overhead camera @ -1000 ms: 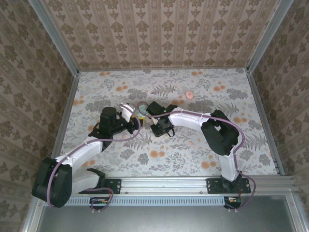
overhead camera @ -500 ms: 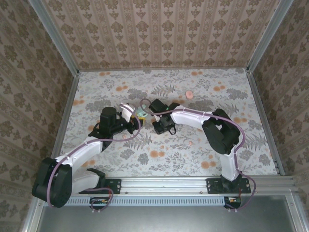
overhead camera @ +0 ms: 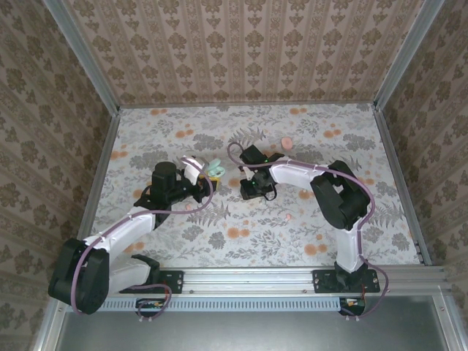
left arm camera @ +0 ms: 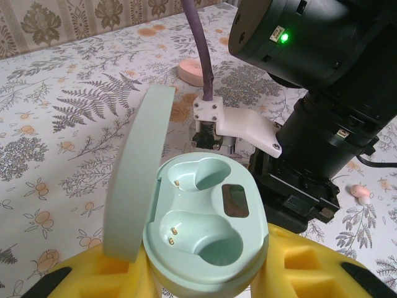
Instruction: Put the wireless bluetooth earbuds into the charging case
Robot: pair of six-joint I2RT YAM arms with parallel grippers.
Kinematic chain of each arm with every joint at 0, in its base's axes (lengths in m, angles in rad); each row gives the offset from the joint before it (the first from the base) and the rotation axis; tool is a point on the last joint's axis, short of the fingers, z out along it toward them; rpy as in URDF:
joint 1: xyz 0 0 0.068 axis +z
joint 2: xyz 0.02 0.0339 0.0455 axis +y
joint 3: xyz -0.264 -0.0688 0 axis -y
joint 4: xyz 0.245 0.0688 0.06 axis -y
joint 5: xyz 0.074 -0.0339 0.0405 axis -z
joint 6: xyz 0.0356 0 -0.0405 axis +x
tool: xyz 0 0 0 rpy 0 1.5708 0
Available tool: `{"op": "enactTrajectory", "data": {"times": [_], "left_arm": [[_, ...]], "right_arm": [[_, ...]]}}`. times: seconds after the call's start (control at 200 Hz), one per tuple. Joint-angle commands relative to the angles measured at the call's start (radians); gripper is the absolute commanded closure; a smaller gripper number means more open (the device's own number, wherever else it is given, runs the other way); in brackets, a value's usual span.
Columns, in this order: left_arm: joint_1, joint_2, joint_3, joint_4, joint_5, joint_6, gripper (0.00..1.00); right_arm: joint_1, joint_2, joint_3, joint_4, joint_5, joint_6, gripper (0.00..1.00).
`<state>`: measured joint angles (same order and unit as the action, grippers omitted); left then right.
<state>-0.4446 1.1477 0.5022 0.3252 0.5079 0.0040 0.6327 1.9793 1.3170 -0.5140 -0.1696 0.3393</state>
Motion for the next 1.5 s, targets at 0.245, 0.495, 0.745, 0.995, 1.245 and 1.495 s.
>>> {"op": "enactTrajectory", "data": {"times": [0.245, 0.495, 0.745, 0.995, 1.245, 1.495], "left_arm": [[-0.004, 0.061, 0.03, 0.047, 0.026, 0.006, 0.89], [-0.05, 0.135, 0.075, 0.08, 0.051, 0.01, 0.89], [-0.058, 0.184, 0.12, 0.088, 0.077, 0.009, 0.89], [-0.085, 0.146, 0.116, 0.061, 0.048, 0.016, 0.89], [-0.092, 0.147, 0.098, 0.072, 0.044, 0.017, 0.89], [-0.091, 0.14, 0.09, 0.065, 0.047, 0.022, 0.89]], "right_arm": [[-0.011, -0.186, -0.063, -0.054, 0.067, 0.103, 0.76], [-0.025, -0.313, -0.245, -0.026, 0.128, 0.279, 0.76], [-0.047, -0.344, -0.408, 0.153, 0.053, 0.416, 0.77], [-0.047, -0.281, -0.393, 0.19, 0.021, 0.439, 0.77], [-0.045, -0.254, -0.374, 0.18, 0.019, 0.445, 0.77], [-0.044, -0.268, -0.353, 0.156, 0.019, 0.445, 0.77]]}}
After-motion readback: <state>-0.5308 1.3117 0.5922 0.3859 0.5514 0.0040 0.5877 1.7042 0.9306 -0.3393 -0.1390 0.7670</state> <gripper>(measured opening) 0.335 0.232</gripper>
